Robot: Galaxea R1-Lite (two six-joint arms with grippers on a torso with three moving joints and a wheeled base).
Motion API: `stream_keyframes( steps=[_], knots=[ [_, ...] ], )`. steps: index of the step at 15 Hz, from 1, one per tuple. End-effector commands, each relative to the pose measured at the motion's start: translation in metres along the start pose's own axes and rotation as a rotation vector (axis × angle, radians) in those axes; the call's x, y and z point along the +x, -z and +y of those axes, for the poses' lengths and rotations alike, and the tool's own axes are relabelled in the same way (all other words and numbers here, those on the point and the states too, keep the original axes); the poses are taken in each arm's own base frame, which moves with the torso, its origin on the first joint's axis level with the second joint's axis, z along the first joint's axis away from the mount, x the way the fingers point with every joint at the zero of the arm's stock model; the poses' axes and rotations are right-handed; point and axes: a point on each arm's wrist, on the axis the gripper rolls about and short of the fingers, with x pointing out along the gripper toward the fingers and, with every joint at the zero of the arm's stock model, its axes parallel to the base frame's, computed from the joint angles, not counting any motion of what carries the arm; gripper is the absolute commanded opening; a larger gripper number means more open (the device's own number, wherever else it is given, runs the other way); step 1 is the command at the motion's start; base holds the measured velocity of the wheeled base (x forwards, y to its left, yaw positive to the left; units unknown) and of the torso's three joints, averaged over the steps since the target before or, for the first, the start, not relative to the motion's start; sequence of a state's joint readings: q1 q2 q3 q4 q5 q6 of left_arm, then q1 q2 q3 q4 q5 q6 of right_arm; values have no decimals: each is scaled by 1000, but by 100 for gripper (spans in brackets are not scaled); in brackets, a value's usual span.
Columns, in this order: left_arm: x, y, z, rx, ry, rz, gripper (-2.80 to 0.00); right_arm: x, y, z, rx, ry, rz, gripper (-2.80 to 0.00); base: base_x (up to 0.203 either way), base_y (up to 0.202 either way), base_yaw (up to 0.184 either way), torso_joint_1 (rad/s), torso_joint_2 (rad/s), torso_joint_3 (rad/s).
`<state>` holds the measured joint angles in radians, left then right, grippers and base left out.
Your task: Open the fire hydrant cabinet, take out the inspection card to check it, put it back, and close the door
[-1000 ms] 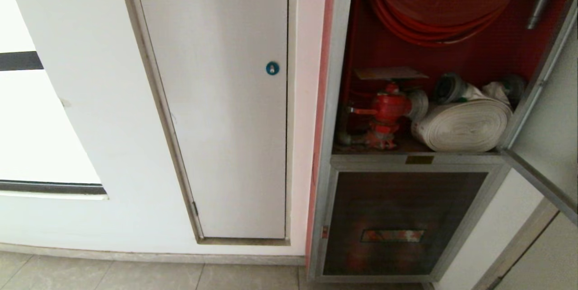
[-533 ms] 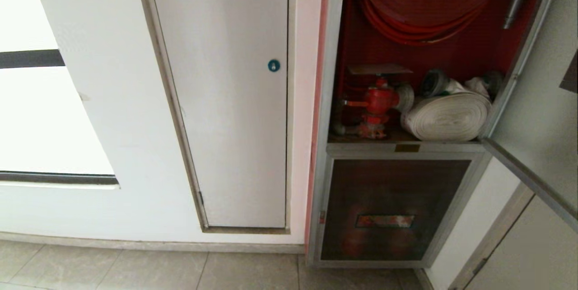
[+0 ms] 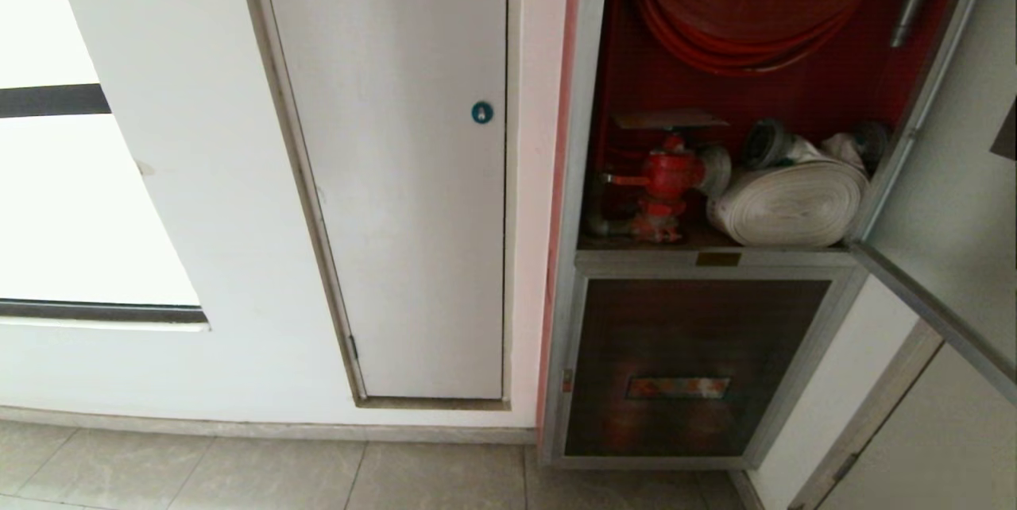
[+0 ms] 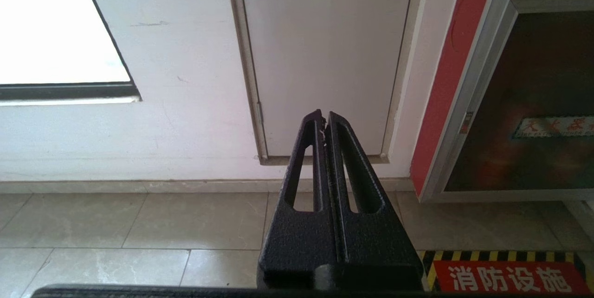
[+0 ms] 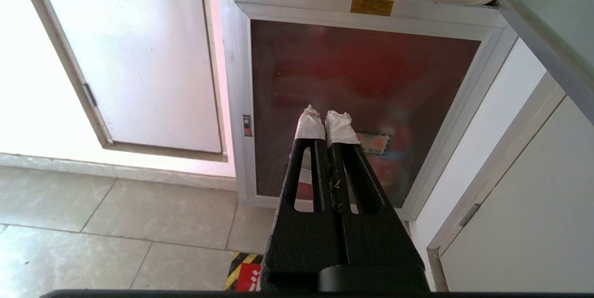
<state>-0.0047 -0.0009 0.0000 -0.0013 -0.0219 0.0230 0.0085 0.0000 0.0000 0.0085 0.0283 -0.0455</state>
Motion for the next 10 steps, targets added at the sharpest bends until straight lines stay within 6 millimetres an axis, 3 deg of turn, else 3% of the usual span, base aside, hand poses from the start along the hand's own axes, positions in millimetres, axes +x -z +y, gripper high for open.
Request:
stream_keyframes(
  steps=[1,10],
  knots=[
    [0,0,0,0,0,2,-280,0,0,0,0,-1,3,-280,0,0,0,0,0,0],
    [0,0,0,0,1,2,-280,0,0,0,-2,0,2,-280,0,0,0,0,0,0]
  ],
)
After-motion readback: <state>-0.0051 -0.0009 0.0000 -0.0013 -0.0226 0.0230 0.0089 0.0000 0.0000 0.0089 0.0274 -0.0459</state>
